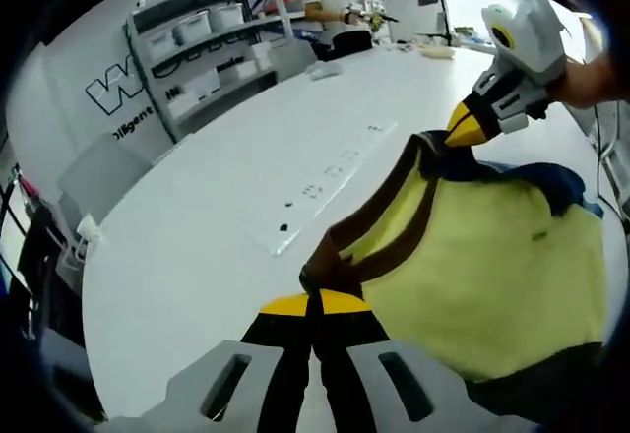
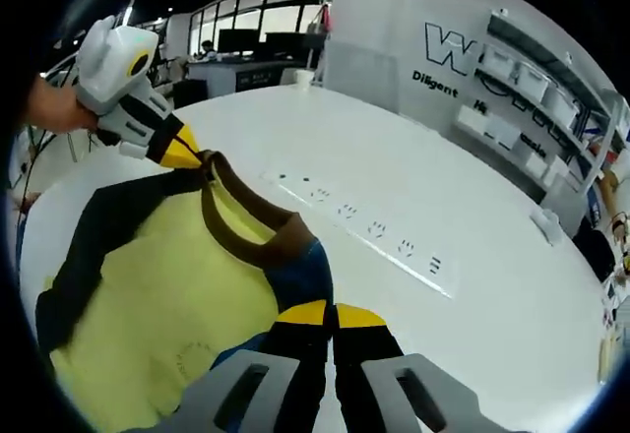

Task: Fold the garment on the visible template until the final outline fits inside the template.

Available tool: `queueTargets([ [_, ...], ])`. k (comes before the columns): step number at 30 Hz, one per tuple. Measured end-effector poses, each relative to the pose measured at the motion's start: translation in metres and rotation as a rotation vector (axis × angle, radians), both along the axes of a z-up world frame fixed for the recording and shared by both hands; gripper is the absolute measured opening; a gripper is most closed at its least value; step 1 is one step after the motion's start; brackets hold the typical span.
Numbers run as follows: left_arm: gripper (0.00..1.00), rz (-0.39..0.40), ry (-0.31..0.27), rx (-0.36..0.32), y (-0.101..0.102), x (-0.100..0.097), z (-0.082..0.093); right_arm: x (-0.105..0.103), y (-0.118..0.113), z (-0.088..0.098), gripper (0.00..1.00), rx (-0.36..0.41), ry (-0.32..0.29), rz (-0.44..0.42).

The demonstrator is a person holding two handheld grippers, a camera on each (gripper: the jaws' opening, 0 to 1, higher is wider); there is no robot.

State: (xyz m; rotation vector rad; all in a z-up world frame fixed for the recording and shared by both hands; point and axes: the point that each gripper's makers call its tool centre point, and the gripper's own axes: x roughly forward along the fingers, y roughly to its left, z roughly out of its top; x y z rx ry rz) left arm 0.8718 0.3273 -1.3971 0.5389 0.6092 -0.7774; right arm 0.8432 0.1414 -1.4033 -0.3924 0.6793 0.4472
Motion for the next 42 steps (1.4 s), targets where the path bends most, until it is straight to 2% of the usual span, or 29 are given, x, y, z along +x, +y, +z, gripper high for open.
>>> queueTargets([
  [8, 0.0, 0.001, 0.001, -0.01, -0.004, 0.003, -0.005, 0.001, -0.005, -0.008, 0.0, -0.003, 0.026, -0.021],
  [12, 0.0, 0.026, 0.02, -0.018, -0.003, 0.003, -0.009, 0.004, -0.005, -0.012, 0.0, -0.003, 0.039, -0.032],
  [20, 0.01, -0.002, 0.019, -0.004, -0.005, 0.002, -0.014, 0.003, -0.006, -0.022, 0.0, -0.027, 0.06, -0.029],
  [27, 0.03, 0.023, 0.05, -0.011, -0.003, -0.001, -0.017, 0.003, -0.004, -0.023, 0.0, -0.038, 0.038, -0.002],
  [30, 0.1, 0.032, 0.05, -0.007, 0.0, -0.001, -0.018, 0.008, -0.005, -0.019, 0.0, -0.046, 0.002, 0.0],
  [32, 0.15, 0.035, 0.051, -0.011, 0.001, -0.001, -0.018, 0.009, -0.004, -0.017, 0.04, -0.025, -0.002, -0.012],
  [37, 0.18, 0.041, 0.051, -0.014, 0.001, -0.001, -0.016, 0.008, -0.003, -0.015, 0.06, -0.037, -0.01, 0.002],
  [42, 0.24, 0.031, 0.036, -0.013, 0.0, -0.003, -0.011, 0.005, -0.004, -0.012, 0.12, -0.02, -0.02, 0.003],
])
